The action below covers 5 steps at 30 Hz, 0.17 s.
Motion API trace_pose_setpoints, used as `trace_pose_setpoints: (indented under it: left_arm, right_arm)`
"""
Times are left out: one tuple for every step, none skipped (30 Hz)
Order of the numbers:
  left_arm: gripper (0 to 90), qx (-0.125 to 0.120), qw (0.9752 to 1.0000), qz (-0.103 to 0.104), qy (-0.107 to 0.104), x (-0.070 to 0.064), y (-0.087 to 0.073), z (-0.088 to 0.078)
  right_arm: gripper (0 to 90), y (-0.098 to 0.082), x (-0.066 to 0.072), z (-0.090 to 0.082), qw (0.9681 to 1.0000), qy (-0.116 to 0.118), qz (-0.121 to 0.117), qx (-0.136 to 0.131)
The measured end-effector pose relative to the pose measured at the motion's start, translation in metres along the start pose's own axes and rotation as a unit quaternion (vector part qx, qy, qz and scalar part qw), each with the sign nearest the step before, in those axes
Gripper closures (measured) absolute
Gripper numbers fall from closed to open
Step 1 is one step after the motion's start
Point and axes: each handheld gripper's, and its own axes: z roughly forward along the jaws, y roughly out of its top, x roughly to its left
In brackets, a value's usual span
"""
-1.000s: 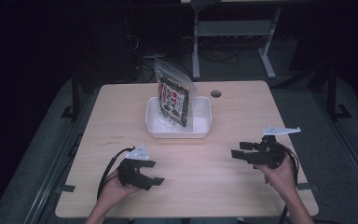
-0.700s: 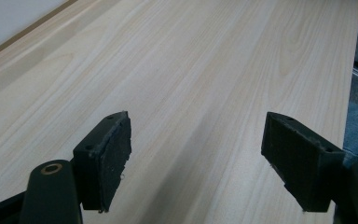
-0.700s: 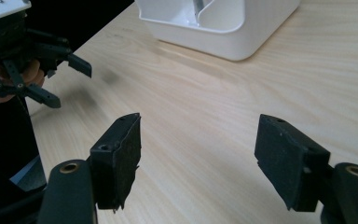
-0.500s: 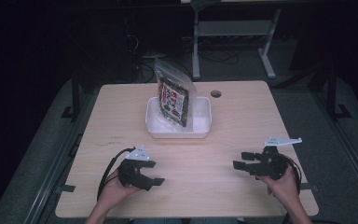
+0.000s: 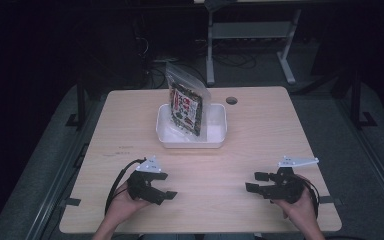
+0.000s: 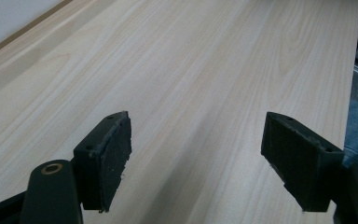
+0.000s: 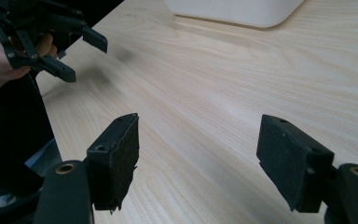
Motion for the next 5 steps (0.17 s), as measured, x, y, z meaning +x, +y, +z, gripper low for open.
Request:
trace_pose_setpoints:
  left_arm:
    - [23.7, 0.000, 1.0000, 0.001, 0.000, -0.0003, 0.0002, -0.0001]
    - [23.7, 0.000, 1.0000, 0.002, 0.000, -0.0007, 0.0004, -0.0005]
    - [23.7, -0.001, 1.0000, 0.002, -0.001, -0.0011, 0.0006, -0.0009]
    - [23.7, -0.002, 1.0000, 0.002, -0.001, -0.0012, 0.0007, -0.0011]
    - [23.7, -0.002, 1.0000, 0.003, -0.001, -0.0012, 0.0009, -0.0014]
  right_arm:
    - [29.0, -0.0015, 0.0012, -0.0003, 1.0000, -0.002, 0.000, -0.001]
    - [29.0, -0.0028, 0.0019, -0.0004, 1.0000, -0.002, 0.001, -0.002]
    - [29.0, -0.0046, 0.0025, -0.0004, 1.0000, -0.004, 0.000, 0.000]
    - [29.2, -0.0063, 0.0024, -0.0006, 0.9999, -0.010, -0.004, 0.002]
    - [29.3, -0.0071, 0.0019, -0.0008, 0.9999, -0.013, -0.004, 0.002]
